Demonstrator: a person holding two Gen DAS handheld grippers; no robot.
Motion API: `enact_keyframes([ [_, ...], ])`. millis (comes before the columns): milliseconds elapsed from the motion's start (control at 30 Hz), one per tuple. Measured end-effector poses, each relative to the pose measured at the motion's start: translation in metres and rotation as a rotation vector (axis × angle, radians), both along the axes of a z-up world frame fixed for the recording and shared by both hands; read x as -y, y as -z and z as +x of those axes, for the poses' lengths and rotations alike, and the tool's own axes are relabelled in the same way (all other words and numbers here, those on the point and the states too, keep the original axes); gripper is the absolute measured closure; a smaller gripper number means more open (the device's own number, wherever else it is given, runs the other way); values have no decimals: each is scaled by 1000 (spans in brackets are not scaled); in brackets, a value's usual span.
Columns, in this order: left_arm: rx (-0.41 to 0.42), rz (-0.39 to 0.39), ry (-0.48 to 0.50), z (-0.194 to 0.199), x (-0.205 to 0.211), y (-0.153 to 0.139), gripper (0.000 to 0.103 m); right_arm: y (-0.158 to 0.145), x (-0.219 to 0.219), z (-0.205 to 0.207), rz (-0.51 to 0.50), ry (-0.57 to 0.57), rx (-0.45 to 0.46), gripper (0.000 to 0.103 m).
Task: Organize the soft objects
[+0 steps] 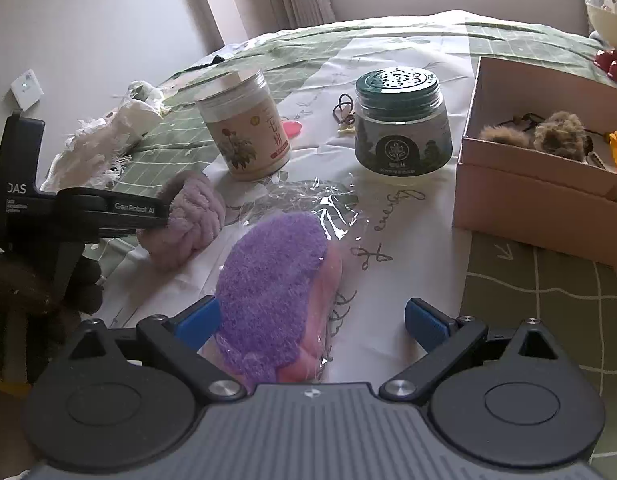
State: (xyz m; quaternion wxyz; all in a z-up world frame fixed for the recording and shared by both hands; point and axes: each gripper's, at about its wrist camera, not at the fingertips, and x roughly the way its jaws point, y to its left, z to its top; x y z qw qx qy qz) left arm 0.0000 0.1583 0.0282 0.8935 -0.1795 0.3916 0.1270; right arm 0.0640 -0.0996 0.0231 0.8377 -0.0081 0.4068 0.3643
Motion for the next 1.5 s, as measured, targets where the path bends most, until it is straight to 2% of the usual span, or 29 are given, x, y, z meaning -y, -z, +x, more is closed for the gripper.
enact_keyframes([
  [267, 25, -5, -17, -4, 0, 1, 82, 0, 6, -3, 36, 39, -56, 5],
  [400, 32, -51, -32, -12, -1, 0, 83, -6, 10, -6, 31, 48, -80, 5],
  [600, 24, -76, -3, -34, 7, -4, 84, -24, 14, -33, -9, 82, 13, 5],
  [833, -25, -93, 65, -56, 15, -15, 84, -52, 10, -77, -89, 149, 67, 5],
  [967, -20, -98, 100, -69, 22, -25, 84, -70, 10, -105, -113, 164, 78, 5],
  [1067, -17, -106, 102, -77, 26, -33, 84, -80, 6, -120, -144, 154, 140, 5],
  [1167, -6, -117, 110, -89, 29, -47, 84, -89, 1, -129, -174, 193, 196, 5],
  [1367, 9, -49, 170, -106, 42, -78, 84, -105, 9, -145, -182, 272, 182, 5],
  [1500, 44, -69, 189, -117, 46, -99, 84, -116, 16, -165, -213, 267, 187, 5],
])
